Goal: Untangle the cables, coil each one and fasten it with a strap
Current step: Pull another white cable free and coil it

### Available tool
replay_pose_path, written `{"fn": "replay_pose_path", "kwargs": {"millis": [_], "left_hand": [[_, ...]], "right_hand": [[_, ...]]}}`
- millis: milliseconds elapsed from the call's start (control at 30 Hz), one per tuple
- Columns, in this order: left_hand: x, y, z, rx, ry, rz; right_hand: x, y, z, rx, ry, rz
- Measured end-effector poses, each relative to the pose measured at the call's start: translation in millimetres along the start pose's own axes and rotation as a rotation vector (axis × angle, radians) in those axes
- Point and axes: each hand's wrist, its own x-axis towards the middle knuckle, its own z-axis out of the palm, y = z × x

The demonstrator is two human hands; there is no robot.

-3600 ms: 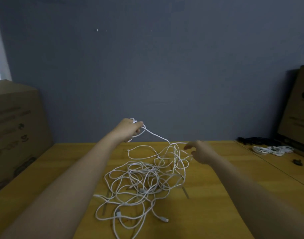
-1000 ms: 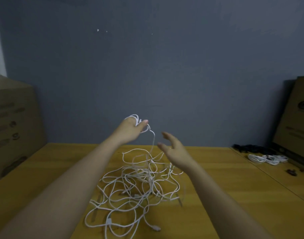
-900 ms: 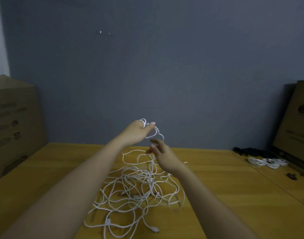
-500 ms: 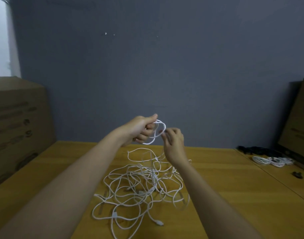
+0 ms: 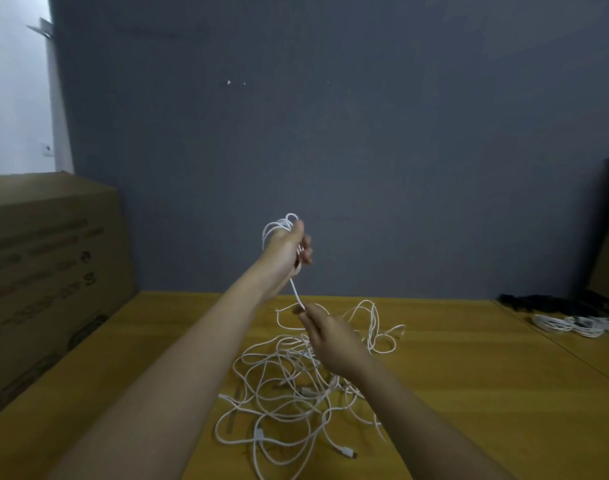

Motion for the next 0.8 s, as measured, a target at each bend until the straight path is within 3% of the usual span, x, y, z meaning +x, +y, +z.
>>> {"fn": "replay_pose_path", "kwargs": {"millis": [67, 133, 267, 367, 433, 533, 634, 800], "left_hand": [[6.7, -16.2, -5.8, 0.434, 0.07, 0.088], [8.5, -31.0, -12.1, 0.74, -0.039, 0.12], [5.5, -42.9, -18.9, 1.002, -0.34, -0.003], [1.6, -44.3, -11.5, 0.998, -0.46, -0.064], [-3.4, -42.6, -7.5, 0.873, -0.519, -0.158], [-8.8, -37.1, -0.9, 0.699, -0.603, -0.28], [-8.0, -31.9, 2.9, 0.602, -0.669, -0.323], [-5.7, -26.4, -5.7, 0.558, -0.705, -0.28]], "right_hand": [[-0.1, -2.2, -2.5, -0.16, 0.023, -0.089], [1.5, -2.1, -12.6, -0.319, 0.07, -0.142], [4.0, 9.2, -52.3, -0.212, 0.204, -0.05], [10.6, 12.5, -71.6, -0.087, 0.284, -0.111], [13.9, 11.6, -78.9, 0.046, 0.303, -0.088], [13.3, 8.0, -82.9, 0.309, 0.109, 0.017], [11.4, 5.8, -80.4, 0.454, -0.116, 0.001], [7.3, 13.7, -75.2, 0.642, -0.152, 0.05]]}}
